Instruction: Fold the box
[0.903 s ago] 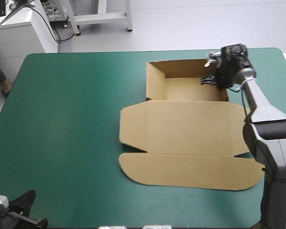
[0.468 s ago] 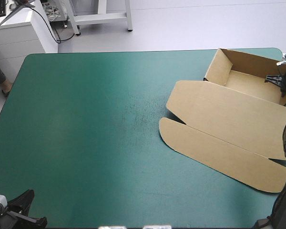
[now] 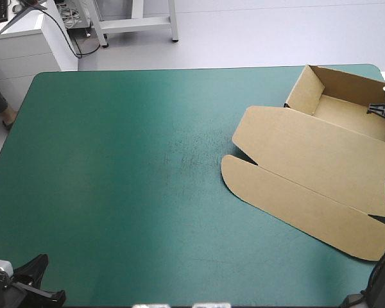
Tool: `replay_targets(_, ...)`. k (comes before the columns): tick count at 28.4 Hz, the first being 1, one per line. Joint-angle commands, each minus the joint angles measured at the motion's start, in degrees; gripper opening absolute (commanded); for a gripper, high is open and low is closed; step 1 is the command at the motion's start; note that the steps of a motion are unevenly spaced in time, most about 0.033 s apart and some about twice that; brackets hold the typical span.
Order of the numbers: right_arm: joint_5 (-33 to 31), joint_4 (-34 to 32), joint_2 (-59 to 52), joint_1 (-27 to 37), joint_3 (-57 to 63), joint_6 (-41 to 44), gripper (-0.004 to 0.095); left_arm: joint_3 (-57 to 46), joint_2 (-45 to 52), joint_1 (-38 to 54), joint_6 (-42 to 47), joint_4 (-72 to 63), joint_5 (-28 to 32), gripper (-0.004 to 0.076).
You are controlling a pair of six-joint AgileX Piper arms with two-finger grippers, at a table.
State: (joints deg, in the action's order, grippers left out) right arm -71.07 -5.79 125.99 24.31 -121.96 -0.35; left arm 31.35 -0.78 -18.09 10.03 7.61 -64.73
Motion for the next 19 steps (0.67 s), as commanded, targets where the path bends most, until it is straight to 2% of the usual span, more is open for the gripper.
replay_targets(1, -0.60, -3.29, -4.20, 1.05, -1.72, -3.15, 0.0206, 0.05, -1.06, -0.15, 0.48, -0.32, 4.91, -0.0008)
replay_targets(8, -0.60, -3.26, -6.35, 1.79, -2.59, -2.54, 0.0490, -0.66, -1.06, -0.15, 0.48, -1.88, 6.05, -0.0008)
replay_targets(12, -0.60, -4.86, -9.83, 1.91, -3.39, -2.54, 0.0506, -0.66, -1.06, -0.15, 0.48, -2.57, 6.20, -0.0008)
replay_targets(15, -0.60, -3.33, -13.83, 1.80, -4.49, -2.54, 0.0505, -0.66, -1.06, -0.15, 0.48, -2.83, 6.24, -0.0008)
replay_targets(18, -0.60, 4.28, -19.62, 1.79, -4.87, -2.85, 0.0505, -0.66, -1.06, -0.15, 0.48, -2.83, 6.24, -0.0008)
replay_targets(19, -0.60, 12.24, -23.28, 1.79, -4.87, -4.53, 0.0497, -0.66, -1.06, -0.15, 0.48, -2.83, 6.38, -0.0008)
